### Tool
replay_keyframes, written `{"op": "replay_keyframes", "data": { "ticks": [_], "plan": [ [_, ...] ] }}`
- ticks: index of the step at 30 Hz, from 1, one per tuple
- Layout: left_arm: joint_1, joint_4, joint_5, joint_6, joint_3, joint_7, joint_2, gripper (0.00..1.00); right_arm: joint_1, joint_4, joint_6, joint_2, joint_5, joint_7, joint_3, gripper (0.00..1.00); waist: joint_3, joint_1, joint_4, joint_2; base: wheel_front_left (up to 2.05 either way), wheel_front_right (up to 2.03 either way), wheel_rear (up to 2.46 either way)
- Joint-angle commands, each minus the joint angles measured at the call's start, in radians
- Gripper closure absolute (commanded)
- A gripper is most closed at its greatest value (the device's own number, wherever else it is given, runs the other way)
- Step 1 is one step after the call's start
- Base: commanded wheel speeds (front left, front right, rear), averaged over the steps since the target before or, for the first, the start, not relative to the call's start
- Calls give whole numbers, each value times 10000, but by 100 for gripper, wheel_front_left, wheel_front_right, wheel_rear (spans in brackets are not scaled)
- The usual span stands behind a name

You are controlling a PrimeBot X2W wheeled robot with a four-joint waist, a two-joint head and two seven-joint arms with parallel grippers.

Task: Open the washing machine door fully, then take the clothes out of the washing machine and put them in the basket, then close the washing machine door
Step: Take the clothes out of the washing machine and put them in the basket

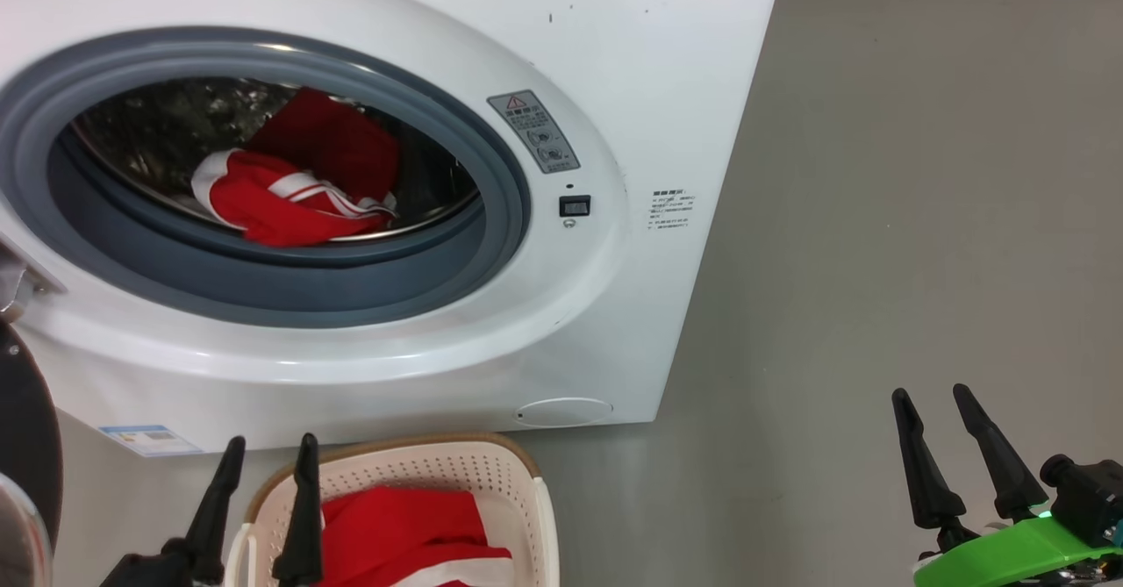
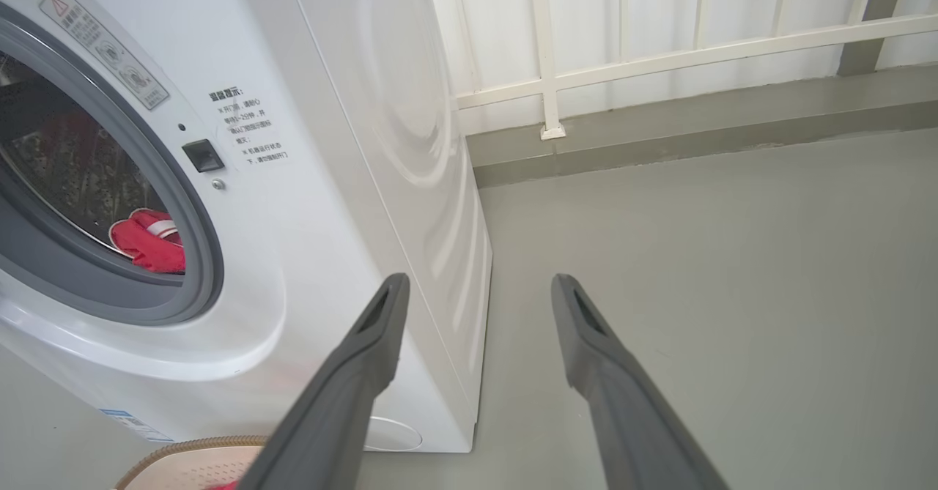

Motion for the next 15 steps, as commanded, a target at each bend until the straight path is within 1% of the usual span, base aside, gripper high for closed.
{"op": "replay_keyframes", "data": {
  "ticks": [1,5,9,12,15],
  "plan": [
    [-423,-187,94,-17,252,-49,144,0,-267,-254,65,-177,-51,-65,169,0,113,0,-7,-1,0,0,0],
    [-1040,234,357,10,123,-49,143,0,-443,-267,65,-136,-54,-65,181,0,383,0,-9,-1,0,0,0],
    [-2025,925,685,46,5,-49,143,0,-728,-292,65,-92,-45,-65,258,0,780,0,-79,-1,0,0,0],
    [-2944,1678,992,52,-70,-49,152,0,-980,-302,65,-66,-23,-65,350,0,1118,0,-182,-1,0,0,0],
    [-3986,2773,1217,133,-117,-49,229,0,-1182,-290,65,-47,13,-65,408,0,1432,0,-304,-1,0,0,0]
  ]
}}
